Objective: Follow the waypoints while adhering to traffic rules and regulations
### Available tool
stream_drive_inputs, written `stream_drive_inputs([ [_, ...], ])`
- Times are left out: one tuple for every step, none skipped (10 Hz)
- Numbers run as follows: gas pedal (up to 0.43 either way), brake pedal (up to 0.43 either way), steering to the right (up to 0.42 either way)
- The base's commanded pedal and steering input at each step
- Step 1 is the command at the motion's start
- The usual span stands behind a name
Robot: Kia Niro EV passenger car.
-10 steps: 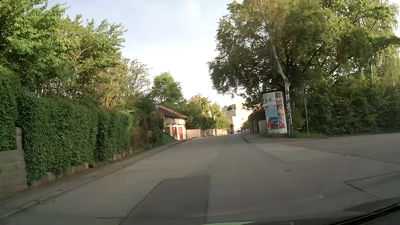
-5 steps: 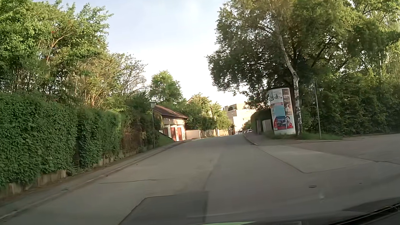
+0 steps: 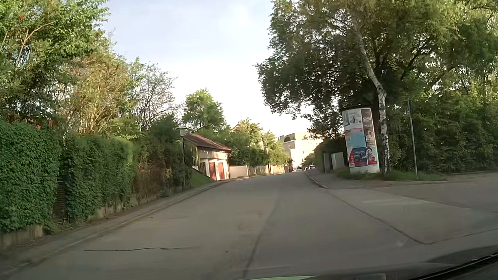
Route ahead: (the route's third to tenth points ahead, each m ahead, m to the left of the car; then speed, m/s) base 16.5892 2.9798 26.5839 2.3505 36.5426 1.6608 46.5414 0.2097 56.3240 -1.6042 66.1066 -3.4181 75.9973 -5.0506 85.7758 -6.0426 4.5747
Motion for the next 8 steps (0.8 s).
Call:
stream_drive_inputs([
  [0.150, 0.000, 0.005],
  [0.150, 0.000, 0.004],
  [0.150, 0.000, 0.004],
  [0.150, 0.000, 0.004],
  [0.150, 0.000, 0.004],
  [0.150, 0.000, 0.004],
  [0.150, 0.000, 0.004],
  [0.150, 0.000, 0.004],
])
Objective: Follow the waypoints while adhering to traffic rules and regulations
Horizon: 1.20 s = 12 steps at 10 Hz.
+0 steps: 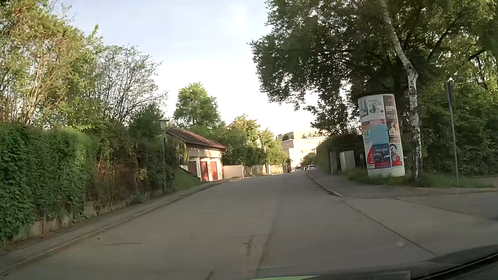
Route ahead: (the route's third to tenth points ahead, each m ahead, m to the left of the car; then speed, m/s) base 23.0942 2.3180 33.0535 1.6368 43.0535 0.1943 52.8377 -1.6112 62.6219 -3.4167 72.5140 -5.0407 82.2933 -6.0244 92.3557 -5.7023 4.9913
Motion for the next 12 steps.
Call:
stream_drive_inputs([
  [0.150, 0.000, 0.003],
  [0.150, 0.000, 0.002],
  [0.138, 0.000, 0.002],
  [0.138, 0.000, 0.002],
  [0.138, 0.000, 0.002],
  [0.138, 0.000, 0.002],
  [0.138, 0.000, 0.002],
  [0.138, 0.000, 0.002],
  [0.138, 0.000, 0.002],
  [0.130, 0.000, 0.002],
  [0.130, 0.000, 0.002],
  [0.130, 0.000, 0.004],
])
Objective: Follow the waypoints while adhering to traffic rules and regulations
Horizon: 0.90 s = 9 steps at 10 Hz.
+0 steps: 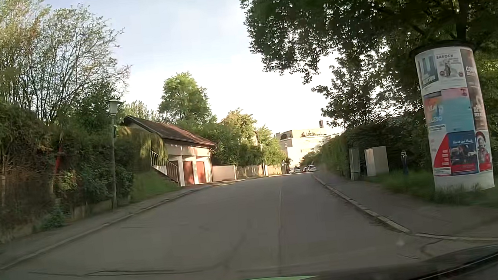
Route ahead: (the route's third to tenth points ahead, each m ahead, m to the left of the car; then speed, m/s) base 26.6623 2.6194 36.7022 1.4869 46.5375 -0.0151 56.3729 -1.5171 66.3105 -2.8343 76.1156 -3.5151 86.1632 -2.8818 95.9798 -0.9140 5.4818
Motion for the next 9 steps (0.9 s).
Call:
stream_drive_inputs([
  [0.130, 0.000, 0.007],
  [0.130, 0.000, 0.009],
  [0.130, 0.000, 0.011],
  [0.130, 0.000, 0.013],
  [0.130, 0.000, 0.013],
  [0.130, 0.000, 0.013],
  [0.130, 0.000, 0.011],
  [0.130, 0.000, 0.009],
  [0.130, 0.000, 0.005],
])
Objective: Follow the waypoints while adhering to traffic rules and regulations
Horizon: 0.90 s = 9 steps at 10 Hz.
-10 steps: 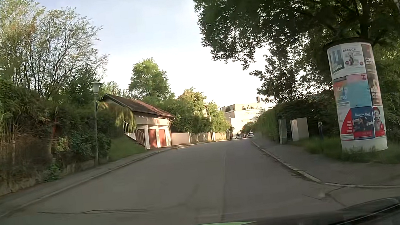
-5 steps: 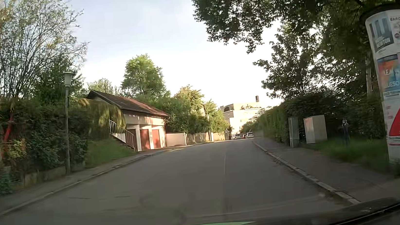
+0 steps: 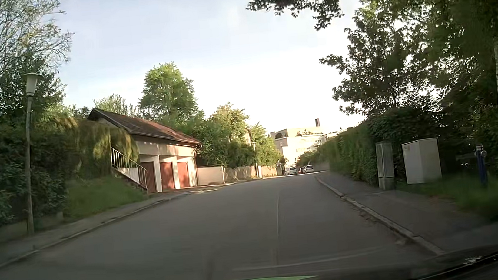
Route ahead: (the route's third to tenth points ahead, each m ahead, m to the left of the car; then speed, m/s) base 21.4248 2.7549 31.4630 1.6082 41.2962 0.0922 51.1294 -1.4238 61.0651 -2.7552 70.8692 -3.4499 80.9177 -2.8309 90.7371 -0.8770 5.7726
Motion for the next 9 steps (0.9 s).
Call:
stream_drive_inputs([
  [0.130, 0.000, 0.004],
  [0.130, 0.000, 0.004],
  [0.130, 0.000, 0.004],
  [0.130, 0.000, 0.004],
  [0.130, 0.000, 0.004],
  [0.118, 0.000, 0.005],
  [0.110, 0.000, 0.008],
  [0.098, 0.000, 0.008],
  [0.087, 0.000, 0.010],
])
